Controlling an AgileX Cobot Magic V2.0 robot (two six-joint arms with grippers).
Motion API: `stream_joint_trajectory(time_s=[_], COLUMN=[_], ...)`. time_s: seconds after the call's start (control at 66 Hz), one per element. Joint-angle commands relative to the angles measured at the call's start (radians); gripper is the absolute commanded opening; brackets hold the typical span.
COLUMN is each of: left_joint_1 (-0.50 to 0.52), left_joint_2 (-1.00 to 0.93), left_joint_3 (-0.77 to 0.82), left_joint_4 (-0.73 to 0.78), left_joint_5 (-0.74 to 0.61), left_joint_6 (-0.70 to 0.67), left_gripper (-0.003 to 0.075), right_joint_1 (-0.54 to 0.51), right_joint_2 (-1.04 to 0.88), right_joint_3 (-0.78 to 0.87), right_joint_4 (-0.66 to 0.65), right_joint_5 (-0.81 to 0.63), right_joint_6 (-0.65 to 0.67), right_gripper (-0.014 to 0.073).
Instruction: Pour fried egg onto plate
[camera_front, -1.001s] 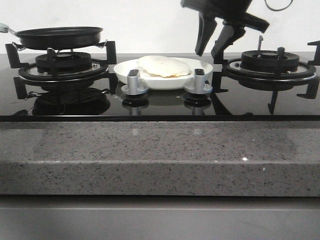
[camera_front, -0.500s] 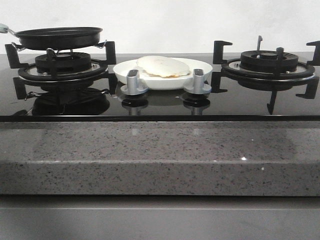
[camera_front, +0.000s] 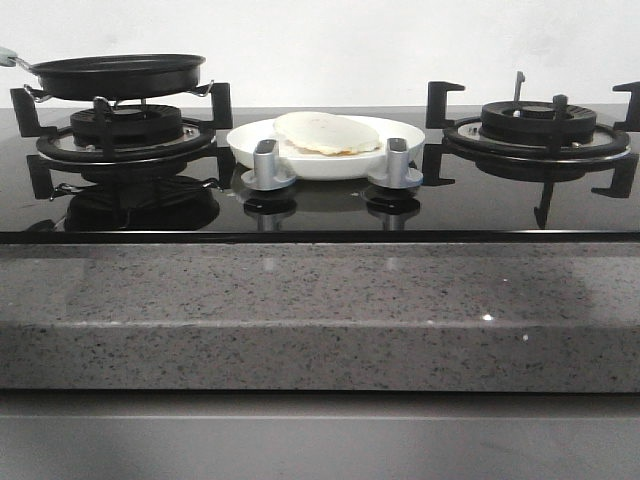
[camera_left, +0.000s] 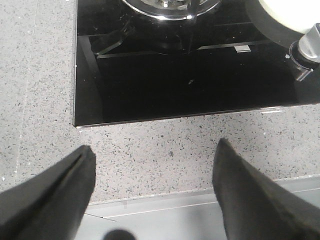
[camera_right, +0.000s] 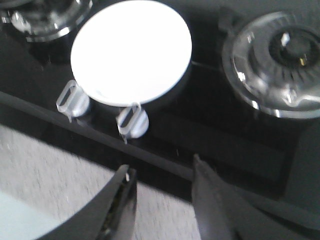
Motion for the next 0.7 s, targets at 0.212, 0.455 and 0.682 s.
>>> stream_joint_trajectory(time_s=[0.212,0.455,0.682], left_joint_1=[-0.007,-0.007,-0.007], left_joint_2=[-0.001,-0.001,-0.001], left_joint_3=[-0.025,-0.025,-0.025], left_joint_4=[-0.011,-0.009,-0.011], left_joint_5=[-0.058,-0.062,-0.077], left_joint_6=[-0.011,-0.011,-0.011], left_gripper=[0.0493,0.0493,0.0493], right_joint_1=[0.001,0.001,0.001], right_joint_2=[-0.288,-0.478,-0.597], right_joint_3=[0.264,0.435,0.529], right_joint_4=[-0.009,-0.009,-0.009], right_joint_5=[-0.08,-0.069,-0.043], right_joint_6=[-0.015,-0.015,-0.015], right_gripper=[0.0309,0.0309,0.0309])
